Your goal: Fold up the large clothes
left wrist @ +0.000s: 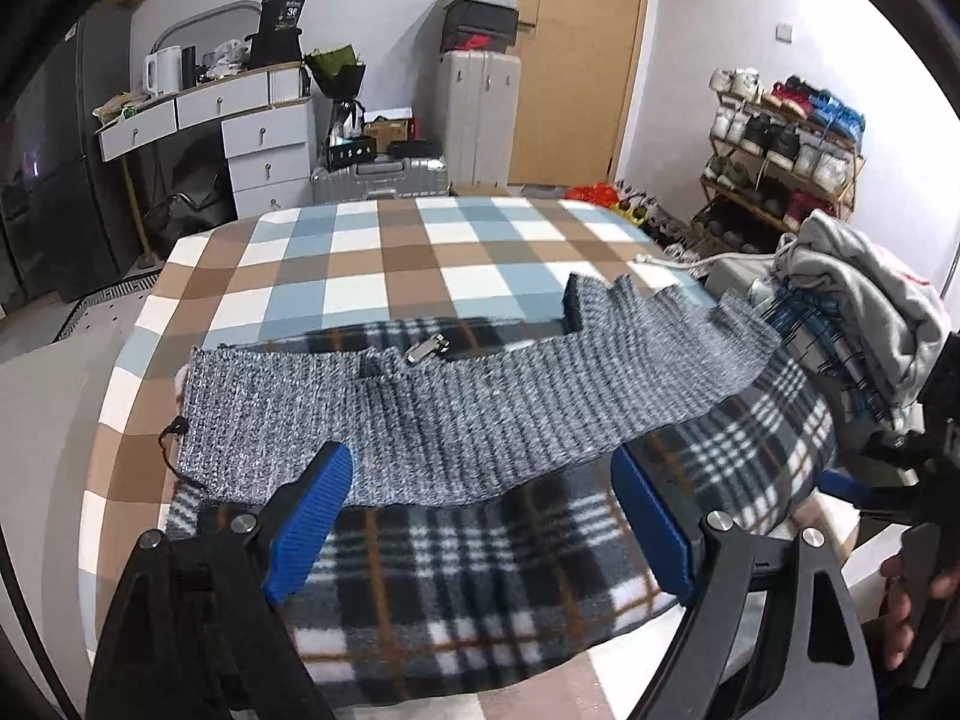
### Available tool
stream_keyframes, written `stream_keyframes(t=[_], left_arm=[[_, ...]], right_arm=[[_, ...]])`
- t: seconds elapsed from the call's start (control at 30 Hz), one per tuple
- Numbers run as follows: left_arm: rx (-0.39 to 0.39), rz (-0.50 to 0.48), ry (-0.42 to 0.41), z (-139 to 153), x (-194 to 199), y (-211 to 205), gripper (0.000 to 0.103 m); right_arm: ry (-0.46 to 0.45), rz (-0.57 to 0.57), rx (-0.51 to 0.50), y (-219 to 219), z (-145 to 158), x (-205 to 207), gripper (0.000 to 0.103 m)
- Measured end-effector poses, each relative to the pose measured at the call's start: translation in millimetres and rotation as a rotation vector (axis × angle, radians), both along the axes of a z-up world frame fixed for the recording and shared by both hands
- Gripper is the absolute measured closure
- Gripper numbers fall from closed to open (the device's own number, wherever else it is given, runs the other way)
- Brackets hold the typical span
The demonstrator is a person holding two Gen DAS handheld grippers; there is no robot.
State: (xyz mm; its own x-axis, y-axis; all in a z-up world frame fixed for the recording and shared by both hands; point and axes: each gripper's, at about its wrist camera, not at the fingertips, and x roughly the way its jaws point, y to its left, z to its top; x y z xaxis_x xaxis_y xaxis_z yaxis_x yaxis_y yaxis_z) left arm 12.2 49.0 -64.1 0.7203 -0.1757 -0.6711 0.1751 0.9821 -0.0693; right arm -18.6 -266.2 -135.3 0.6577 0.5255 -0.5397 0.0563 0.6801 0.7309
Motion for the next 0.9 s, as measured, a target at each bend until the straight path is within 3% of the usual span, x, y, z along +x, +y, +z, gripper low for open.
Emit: stream_keyframes(t=[0.2, 0.3, 0.4, 0.63, 0.77, 0.9], left_arm=[[0.015, 0.006, 0.047, -8.5, 10.1, -1.6, 0.018], [0.011, -0.001, 0.074, -12.2, 16.3, -5.7, 0.018], [0.015, -0.020, 0.106, -17.2, 22.7, -12.7, 0.018], [0.081, -0.035, 0.204, -37.6, 40.7, -28.2, 0.018], [0.083, -0.045, 0.233, -45.9, 45.5, -30.0, 0.018], [0.126, -0.082, 0.231, -49.2, 45.3, -34.0, 0.017]], right_arm=[[0.087, 0.023, 0.128, -7.1, -20.3, 9.7, 0.000], [0.157, 0.091, 0.203, -1.6, -36.7, 21.4, 0.000], [0.151, 0.068, 0.124, 2.1, -33.9, 26.9, 0.000], [0.190, 0.007, 0.090, 2.1, -31.2, 53.9, 0.000], [0.207, -0.013, -0.050, 14.0, -21.1, 80.0, 0.000], [0.075, -0.024, -0.072, 19.5, -15.9, 85.6, 0.000]])
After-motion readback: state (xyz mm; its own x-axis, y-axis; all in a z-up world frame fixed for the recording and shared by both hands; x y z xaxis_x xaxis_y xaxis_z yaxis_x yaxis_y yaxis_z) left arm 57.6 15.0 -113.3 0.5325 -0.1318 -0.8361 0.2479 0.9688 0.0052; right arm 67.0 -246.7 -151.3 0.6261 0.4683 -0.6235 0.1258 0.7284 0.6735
